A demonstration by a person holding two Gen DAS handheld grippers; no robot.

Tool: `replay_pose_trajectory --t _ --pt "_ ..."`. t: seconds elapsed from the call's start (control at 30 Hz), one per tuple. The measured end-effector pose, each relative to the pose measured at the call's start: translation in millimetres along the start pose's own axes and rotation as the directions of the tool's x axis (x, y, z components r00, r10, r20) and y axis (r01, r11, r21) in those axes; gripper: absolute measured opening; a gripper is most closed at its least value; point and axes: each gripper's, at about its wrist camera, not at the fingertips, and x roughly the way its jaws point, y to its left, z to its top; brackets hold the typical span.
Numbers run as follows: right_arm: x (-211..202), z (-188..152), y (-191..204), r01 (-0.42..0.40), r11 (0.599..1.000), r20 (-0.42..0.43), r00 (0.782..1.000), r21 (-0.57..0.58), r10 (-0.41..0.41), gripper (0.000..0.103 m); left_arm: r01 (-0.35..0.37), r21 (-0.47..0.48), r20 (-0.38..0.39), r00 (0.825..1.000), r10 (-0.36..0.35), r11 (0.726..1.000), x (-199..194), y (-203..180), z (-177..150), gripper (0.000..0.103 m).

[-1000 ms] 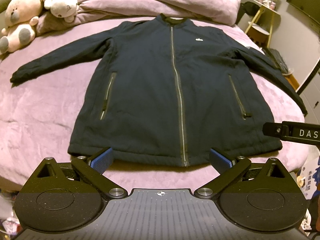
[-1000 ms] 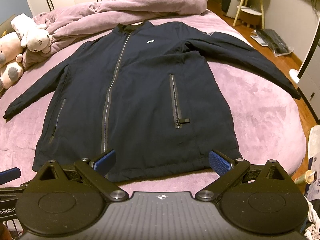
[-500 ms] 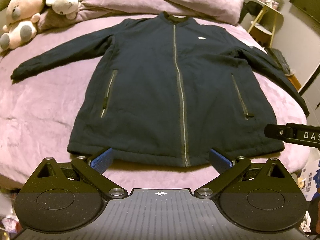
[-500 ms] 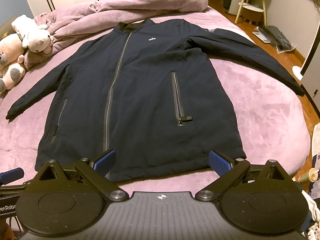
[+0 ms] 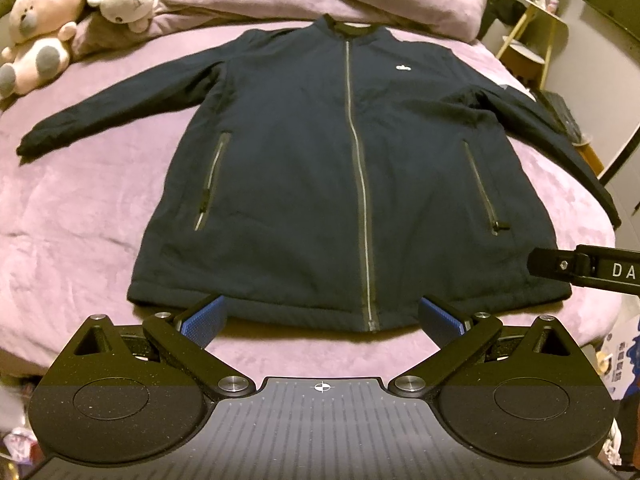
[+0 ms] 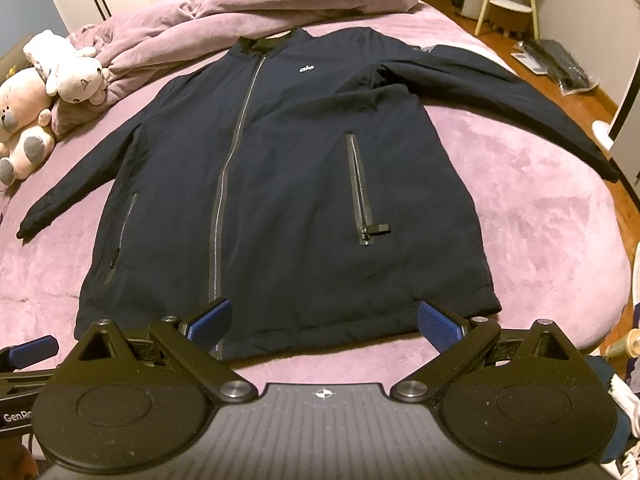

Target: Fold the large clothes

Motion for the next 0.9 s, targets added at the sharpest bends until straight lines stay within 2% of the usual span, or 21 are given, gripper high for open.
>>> replay_pose_trajectory --t 0.13,0.23,0.3,0.33,0.4,0.47,0.5,0.57,0.63,0.7,0.8,0.87,0.9 --pt "4.9 2.1 -6.1 -0.043 0.999 -0.007 0.999 0.02 0.043 0.099 -0.007 0.0 0.026 1.0 0.007 1.0 3.3 0.8 0.9 0.103" --pt "5.7 5.7 -20.7 -0.144 0.989 0.078 0.987 0.043 0.14 0.099 0.015 -0.008 0.101 0.995 -0.014 1.0 6.5 5.1 2.8 0.103" --pt "5.1 10.4 -39.9 -0.208 0.976 0.204 0.96 0.059 0.192 0.099 0.06 -0.023 0.183 0.981 -0.055 0.998 8.9 10.5 3.1 0.103" --pt "5.4 12.8 -51.8 -0.232 0.97 0.274 0.939 0.068 0.206 0.099 0.071 -0.019 0.208 0.976 -0.066 0.997 11.6 12.2 4.9 0.103" --pt "10.5 19.9 -84.8 -0.279 0.954 0.417 0.884 0.11 0.21 0.099 0.051 -0.003 0.212 0.976 -0.049 0.999 20.5 12.2 12.1 0.103" --pt "22.9 33.4 -120.0 -0.322 0.929 0.463 0.862 0.184 0.207 0.099 0.015 -0.011 0.203 0.979 -0.013 1.0 33.1 13.0 18.1 0.103" --pt "32.5 41.4 -140.8 -0.343 0.909 0.466 0.861 0.238 0.204 0.099 0.004 -0.023 0.194 0.981 0.0 1.0 39.4 13.6 20.8 0.103" --pt "54.5 56.2 -187.0 -0.354 0.844 0.454 0.878 0.403 0.151 0.099 0.005 -0.064 0.177 0.984 0.006 0.998 55.1 17.5 25.9 0.103" --pt "78.0 66.3 -234.7 -0.375 0.744 0.456 0.884 0.553 0.106 0.099 0.021 -0.11 0.178 0.984 -0.001 0.994 67.5 24.3 30.6 0.103" --pt "100.5 72.8 -278.3 -0.393 0.634 0.469 0.882 0.666 0.054 0.094 0.011 -0.152 0.163 0.987 0.014 0.988 81.4 31.6 36.1 0.103" --pt "129.2 79.7 -327.1 -0.389 0.487 0.458 0.888 0.782 -0.026 0.076 0.009 -0.209 0.153 0.988 0.024 0.978 96.3 42.6 46.6 0.103" --pt "146.4 82.8 -349.1 -0.369 0.408 0.433 0.898 0.835 -0.075 0.063 0.01 -0.252 0.154 0.988 0.03 0.968 102.8 49.3 53.3 0.103" --pt "154.0 83.4 -356.0 -0.363 0.379 0.427 0.899 0.851 -0.099 0.053 0.015 -0.272 0.148 0.989 0.027 0.962 107.0 52.1 56.8 0.103"
